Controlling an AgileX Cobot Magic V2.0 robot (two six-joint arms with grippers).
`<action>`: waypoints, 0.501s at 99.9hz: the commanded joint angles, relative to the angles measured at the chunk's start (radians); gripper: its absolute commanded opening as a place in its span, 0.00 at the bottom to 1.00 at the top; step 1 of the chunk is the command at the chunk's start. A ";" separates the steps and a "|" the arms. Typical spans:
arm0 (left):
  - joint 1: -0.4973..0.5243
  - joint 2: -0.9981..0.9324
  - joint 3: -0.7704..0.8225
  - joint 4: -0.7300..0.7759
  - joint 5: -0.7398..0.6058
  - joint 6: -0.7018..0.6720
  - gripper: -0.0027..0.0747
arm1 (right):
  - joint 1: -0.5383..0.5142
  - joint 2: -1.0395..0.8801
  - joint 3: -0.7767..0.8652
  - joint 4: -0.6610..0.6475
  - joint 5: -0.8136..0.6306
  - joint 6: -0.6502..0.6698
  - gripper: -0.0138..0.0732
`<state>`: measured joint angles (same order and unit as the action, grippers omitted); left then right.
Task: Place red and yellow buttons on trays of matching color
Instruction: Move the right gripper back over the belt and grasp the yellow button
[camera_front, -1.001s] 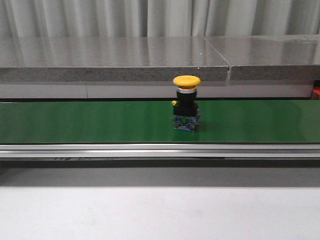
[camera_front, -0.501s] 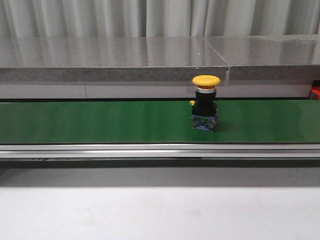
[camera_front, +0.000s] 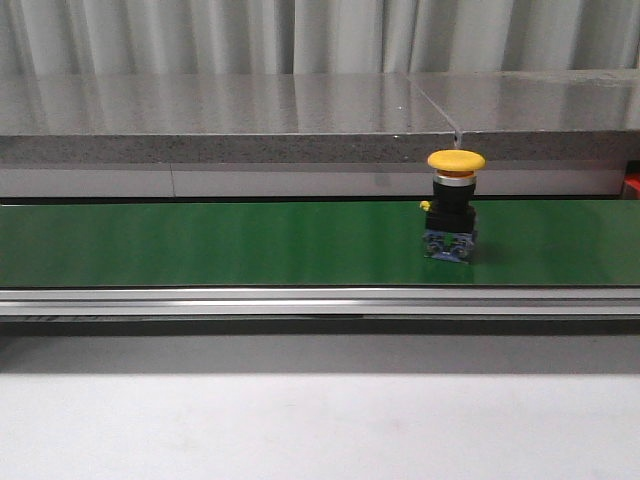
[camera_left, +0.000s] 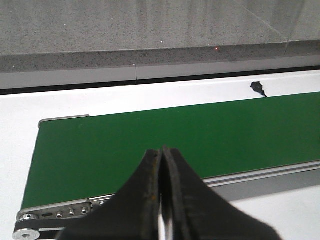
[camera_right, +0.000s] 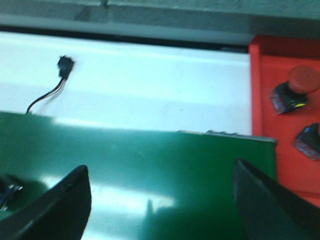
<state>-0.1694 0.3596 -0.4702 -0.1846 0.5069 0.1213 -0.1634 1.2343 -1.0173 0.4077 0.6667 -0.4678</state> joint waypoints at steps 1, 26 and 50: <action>-0.007 0.006 -0.027 -0.015 -0.071 0.000 0.01 | 0.051 -0.054 0.025 0.023 -0.035 -0.043 0.82; -0.007 0.006 -0.027 -0.015 -0.071 0.000 0.01 | 0.204 -0.059 0.088 0.023 0.009 -0.147 0.82; -0.007 0.006 -0.027 -0.015 -0.071 0.000 0.01 | 0.265 -0.010 0.088 0.025 0.016 -0.161 0.82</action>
<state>-0.1694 0.3596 -0.4702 -0.1846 0.5069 0.1213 0.0921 1.2174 -0.9062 0.4094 0.7168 -0.6134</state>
